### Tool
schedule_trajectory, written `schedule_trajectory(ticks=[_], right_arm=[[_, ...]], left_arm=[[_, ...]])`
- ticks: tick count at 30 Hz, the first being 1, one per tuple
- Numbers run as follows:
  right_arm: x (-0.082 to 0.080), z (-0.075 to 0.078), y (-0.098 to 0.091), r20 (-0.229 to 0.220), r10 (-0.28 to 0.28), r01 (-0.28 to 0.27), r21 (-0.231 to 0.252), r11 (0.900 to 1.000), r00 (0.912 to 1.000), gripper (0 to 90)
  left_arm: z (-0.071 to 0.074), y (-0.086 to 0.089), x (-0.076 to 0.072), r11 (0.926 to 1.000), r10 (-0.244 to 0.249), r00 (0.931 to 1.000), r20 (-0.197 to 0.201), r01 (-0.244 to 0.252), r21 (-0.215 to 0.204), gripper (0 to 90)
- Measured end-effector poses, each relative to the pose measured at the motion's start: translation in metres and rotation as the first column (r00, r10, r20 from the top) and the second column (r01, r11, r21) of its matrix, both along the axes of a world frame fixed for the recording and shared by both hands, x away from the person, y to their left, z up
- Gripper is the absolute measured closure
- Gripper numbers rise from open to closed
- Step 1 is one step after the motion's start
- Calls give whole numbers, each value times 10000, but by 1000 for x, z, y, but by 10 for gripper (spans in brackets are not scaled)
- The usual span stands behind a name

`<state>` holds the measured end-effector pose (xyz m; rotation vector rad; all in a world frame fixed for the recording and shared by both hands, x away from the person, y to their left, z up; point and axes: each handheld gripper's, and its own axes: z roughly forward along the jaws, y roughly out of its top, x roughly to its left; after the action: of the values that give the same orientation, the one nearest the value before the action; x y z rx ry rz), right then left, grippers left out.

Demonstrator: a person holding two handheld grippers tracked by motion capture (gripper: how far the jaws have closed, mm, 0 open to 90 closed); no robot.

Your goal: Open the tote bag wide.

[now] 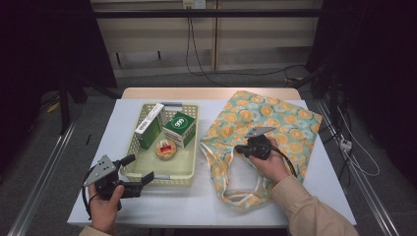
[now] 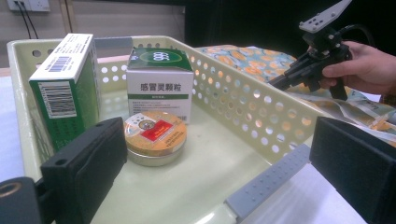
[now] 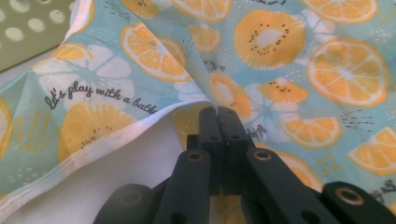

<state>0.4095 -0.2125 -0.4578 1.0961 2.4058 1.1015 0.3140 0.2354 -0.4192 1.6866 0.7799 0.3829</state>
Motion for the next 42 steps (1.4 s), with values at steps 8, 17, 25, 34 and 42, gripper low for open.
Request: schedule_trajectory(ticks=[8, 17, 25, 34, 42], right_arm=[[8, -1, 8, -127, -446, 445, -21, 9990, 9989, 900], [14, -1, 17, -524, -202, 220, 336, 9992, 9984, 803], [-16, 20, 13, -424, 438, -424, 341, 9985, 9981, 395], [-67, 34, 11, -321, 1661, -1618, 1081, 9809, 9856, 336], [-97, 24, 33, -687, 2466, -2373, 1213, 9638, 9667, 330]], left_arm=[[0, -2, 0, 10000, 1, 10000, -20, -1, 24, 38], [0, -2, 0, 10000, -20, 10000, -12, 20, -1, 38], [1, -2, 0, 10000, -32, 10000, 12, 32, 77, 37], [2, -2, 0, 9999, -7, 10000, 32, 7, 133, 37], [3, 2, 0, 9999, 39, 9999, 149, -41, 112, 37]])
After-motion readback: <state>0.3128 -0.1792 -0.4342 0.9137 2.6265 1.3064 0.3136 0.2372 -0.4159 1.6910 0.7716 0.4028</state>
